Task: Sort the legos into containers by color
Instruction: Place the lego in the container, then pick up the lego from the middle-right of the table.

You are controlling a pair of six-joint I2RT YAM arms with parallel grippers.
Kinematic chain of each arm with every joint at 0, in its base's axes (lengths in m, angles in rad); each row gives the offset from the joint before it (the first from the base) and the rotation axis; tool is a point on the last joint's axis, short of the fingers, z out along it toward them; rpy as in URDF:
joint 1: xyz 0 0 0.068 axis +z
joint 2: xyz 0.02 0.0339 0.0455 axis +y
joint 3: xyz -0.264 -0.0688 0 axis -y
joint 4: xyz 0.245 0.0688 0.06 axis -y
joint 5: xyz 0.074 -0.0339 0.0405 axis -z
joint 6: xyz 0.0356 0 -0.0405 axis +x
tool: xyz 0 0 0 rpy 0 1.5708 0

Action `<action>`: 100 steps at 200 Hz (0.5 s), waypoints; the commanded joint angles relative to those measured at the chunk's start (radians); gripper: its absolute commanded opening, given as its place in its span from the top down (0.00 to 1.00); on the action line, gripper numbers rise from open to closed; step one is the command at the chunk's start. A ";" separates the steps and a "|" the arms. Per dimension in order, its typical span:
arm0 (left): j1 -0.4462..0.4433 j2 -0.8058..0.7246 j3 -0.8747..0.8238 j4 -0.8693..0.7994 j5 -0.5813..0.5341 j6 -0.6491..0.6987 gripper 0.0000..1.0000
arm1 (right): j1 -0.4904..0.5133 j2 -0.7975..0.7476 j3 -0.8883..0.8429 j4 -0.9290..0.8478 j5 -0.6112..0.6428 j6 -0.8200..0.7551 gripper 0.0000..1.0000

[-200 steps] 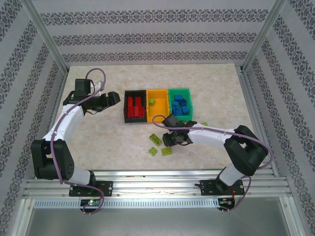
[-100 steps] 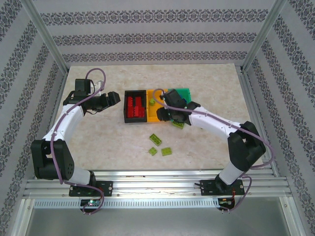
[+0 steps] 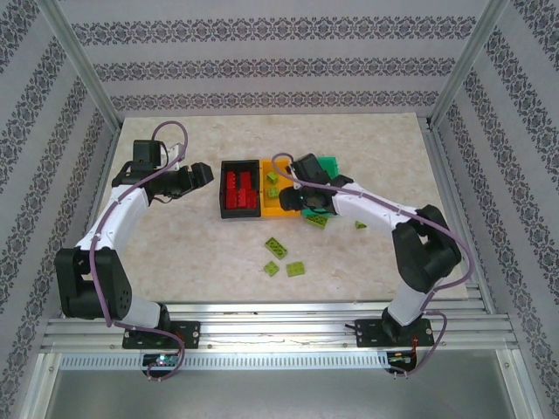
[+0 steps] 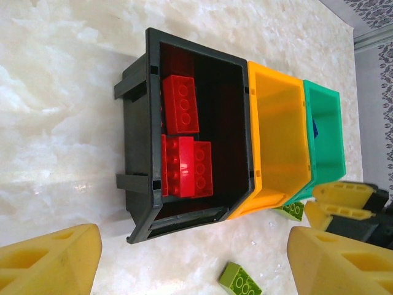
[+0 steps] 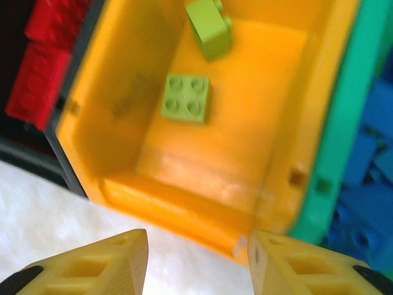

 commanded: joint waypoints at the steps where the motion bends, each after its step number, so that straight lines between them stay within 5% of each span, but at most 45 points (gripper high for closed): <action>1: 0.002 0.003 0.005 0.016 0.015 0.009 0.20 | -0.023 -0.127 -0.107 0.003 0.036 0.002 0.52; 100: 0.002 -0.003 0.000 0.024 0.017 0.005 0.20 | -0.361 -0.396 -0.443 0.023 0.035 0.034 0.50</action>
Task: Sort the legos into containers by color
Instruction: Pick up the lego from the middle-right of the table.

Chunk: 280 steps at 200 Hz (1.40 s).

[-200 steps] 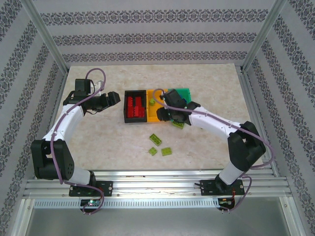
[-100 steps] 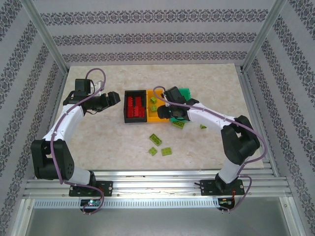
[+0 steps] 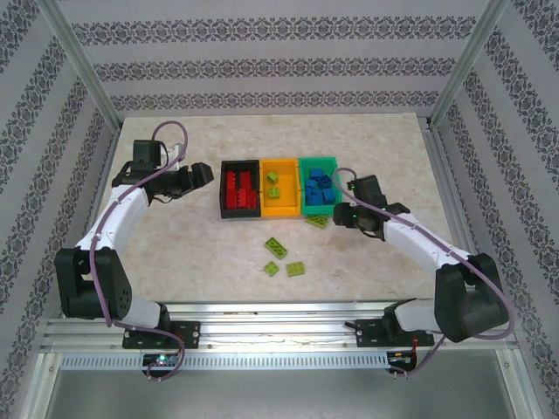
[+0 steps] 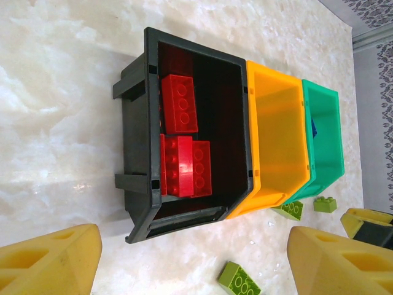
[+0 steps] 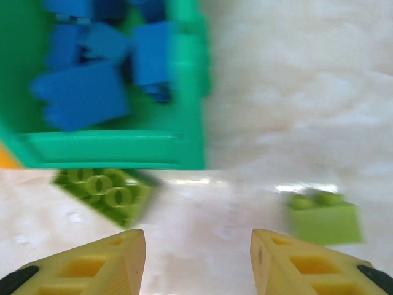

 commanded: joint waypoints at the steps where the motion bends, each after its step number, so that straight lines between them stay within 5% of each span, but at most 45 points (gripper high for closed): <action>1: 0.002 -0.003 0.000 0.023 0.013 0.005 0.20 | -0.055 -0.031 -0.033 0.008 0.007 0.017 0.50; 36: 0.002 0.001 0.000 0.021 0.007 0.007 0.20 | -0.084 0.015 0.004 -0.052 0.102 -0.038 0.49; 280: 0.000 0.013 0.004 0.017 0.018 0.007 0.20 | -0.100 0.292 0.180 -0.196 0.151 -0.097 0.48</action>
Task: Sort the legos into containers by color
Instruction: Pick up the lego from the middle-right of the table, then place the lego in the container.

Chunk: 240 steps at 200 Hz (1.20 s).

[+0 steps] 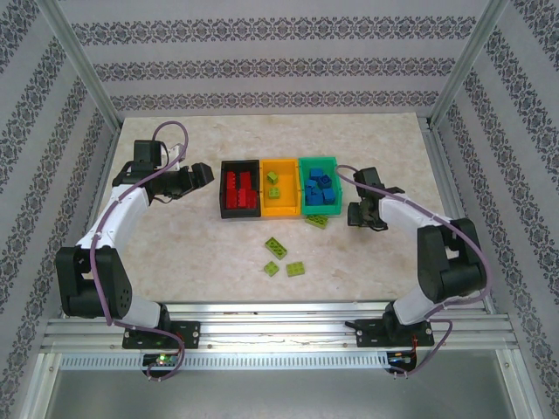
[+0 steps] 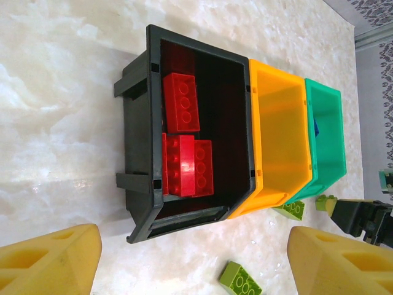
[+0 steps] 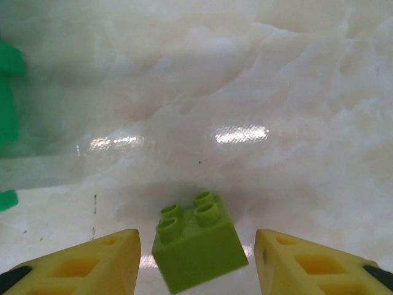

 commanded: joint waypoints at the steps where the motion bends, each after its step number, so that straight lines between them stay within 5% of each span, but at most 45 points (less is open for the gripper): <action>1: 0.000 0.005 0.003 0.018 0.019 0.007 0.20 | -0.009 0.031 0.033 -0.045 0.004 -0.021 0.48; 62: 0.000 -0.003 0.003 0.021 0.019 0.007 0.20 | -0.006 -0.014 -0.007 -0.008 -0.070 -0.020 0.66; 151: 0.000 0.001 0.003 0.019 0.017 0.006 0.20 | 0.137 -0.266 0.071 0.011 -0.263 0.096 0.65; 206: 0.000 0.003 0.002 0.020 0.020 0.007 0.20 | 0.312 0.027 0.352 0.080 -0.308 0.125 0.62; 240: -0.001 0.000 0.002 0.021 0.020 0.007 0.20 | 0.335 0.114 0.455 0.071 -0.301 0.117 0.43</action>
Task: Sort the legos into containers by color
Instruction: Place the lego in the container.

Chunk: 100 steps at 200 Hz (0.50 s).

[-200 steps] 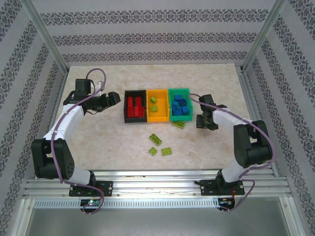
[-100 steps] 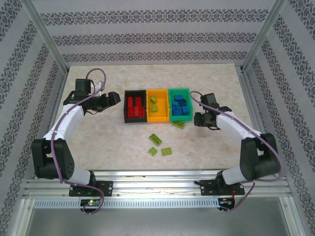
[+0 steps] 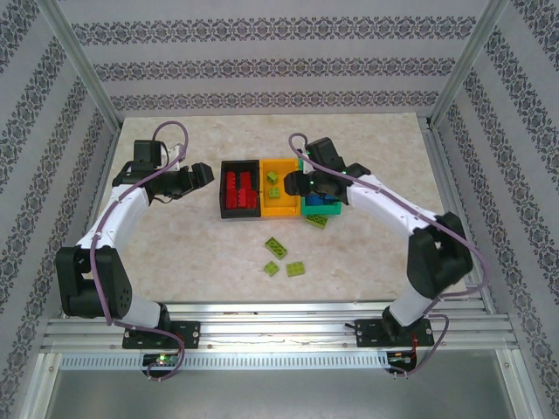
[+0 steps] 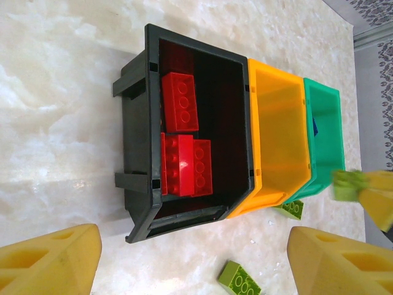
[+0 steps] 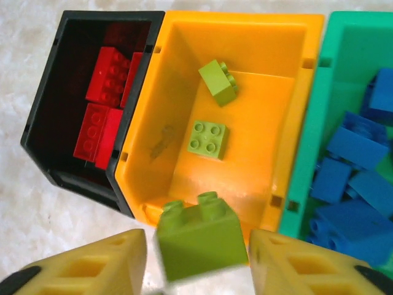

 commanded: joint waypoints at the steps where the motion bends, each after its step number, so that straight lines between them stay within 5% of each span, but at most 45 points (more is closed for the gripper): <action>1: -0.001 0.000 0.002 0.021 0.016 0.006 0.20 | 0.013 0.020 0.056 -0.009 -0.002 0.001 0.43; 100: -0.003 -0.024 -0.003 0.039 0.032 -0.010 0.20 | -0.012 -0.228 -0.456 0.034 0.178 -0.023 0.40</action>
